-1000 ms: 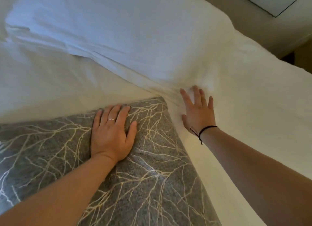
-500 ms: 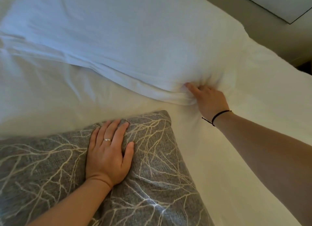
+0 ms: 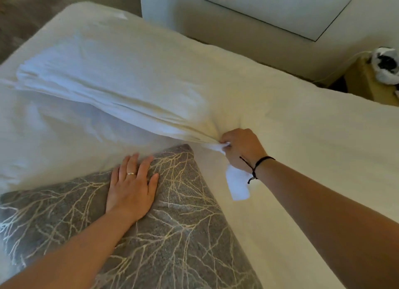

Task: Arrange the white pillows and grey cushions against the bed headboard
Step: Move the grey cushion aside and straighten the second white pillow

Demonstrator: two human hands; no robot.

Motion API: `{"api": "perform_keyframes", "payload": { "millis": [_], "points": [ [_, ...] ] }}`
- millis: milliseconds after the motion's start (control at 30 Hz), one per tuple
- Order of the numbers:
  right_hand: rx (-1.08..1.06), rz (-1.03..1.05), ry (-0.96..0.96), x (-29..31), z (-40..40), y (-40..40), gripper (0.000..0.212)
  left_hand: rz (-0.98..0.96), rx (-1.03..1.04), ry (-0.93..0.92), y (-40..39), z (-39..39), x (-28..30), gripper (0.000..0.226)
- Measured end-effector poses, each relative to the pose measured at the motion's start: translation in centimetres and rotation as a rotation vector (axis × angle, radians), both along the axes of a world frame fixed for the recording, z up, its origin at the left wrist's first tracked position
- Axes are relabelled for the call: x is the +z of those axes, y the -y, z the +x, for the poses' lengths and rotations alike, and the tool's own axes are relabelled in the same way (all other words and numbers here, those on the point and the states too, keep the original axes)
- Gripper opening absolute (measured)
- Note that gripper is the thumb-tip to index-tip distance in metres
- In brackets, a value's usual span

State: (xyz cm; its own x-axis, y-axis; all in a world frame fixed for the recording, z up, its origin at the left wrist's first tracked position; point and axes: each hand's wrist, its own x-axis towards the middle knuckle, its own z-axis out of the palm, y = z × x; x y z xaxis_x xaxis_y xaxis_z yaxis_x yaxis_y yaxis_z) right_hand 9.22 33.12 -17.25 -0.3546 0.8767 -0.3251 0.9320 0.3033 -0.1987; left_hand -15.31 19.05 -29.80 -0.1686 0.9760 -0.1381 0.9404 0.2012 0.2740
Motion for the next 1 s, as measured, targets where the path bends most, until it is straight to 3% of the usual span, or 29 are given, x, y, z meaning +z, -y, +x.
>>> {"api": "perform_keyframes", "payload": {
  "millis": [133,267,367,467,567,667,767,900,967,1000],
  "points": [
    [-0.071,-0.071,-0.156,7.4,3.5,8.1,0.025,0.054,-0.216,-0.008,1.1,2.3,7.7,0.07],
    [-0.307,-0.093,-0.308,14.2,10.2,17.2,0.025,0.165,-0.483,-0.038,2.9,6.9,15.9,0.068],
    [-0.455,-0.129,-0.322,18.4,16.0,24.1,0.015,0.272,-0.689,0.047,5.4,11.3,20.2,0.065],
    [-0.528,-0.155,-0.257,21.0,21.0,31.0,0.022,0.334,-0.885,0.114,7.7,16.2,23.3,0.07],
    [-0.652,-0.205,-0.235,21.9,25.7,37.3,0.034,0.24,-1.103,0.03,9.2,21.5,25.4,0.075],
    [-0.773,-0.247,-0.263,21.7,29.2,42.3,0.02,0.075,-1.258,-0.074,10.2,26.7,26.5,0.074],
    [-0.775,-0.278,-0.347,21.0,31.1,44.9,0.011,0.043,-1.286,-0.112,11.2,31.4,27.2,0.08],
    [-0.695,-0.34,-0.499,19.9,32.7,44.5,0.017,-0.104,-1.307,-0.265,11.0,35.7,27.3,0.099],
    [-0.662,-0.371,-0.508,19.4,33.7,43.7,0.01,-0.134,-1.311,-0.337,10.6,36.7,27.3,0.107],
    [-0.663,-0.389,-0.506,19.3,34.3,43.2,0.017,-0.13,-1.311,-0.371,10.4,37.0,27.3,0.109]
  ]
}}
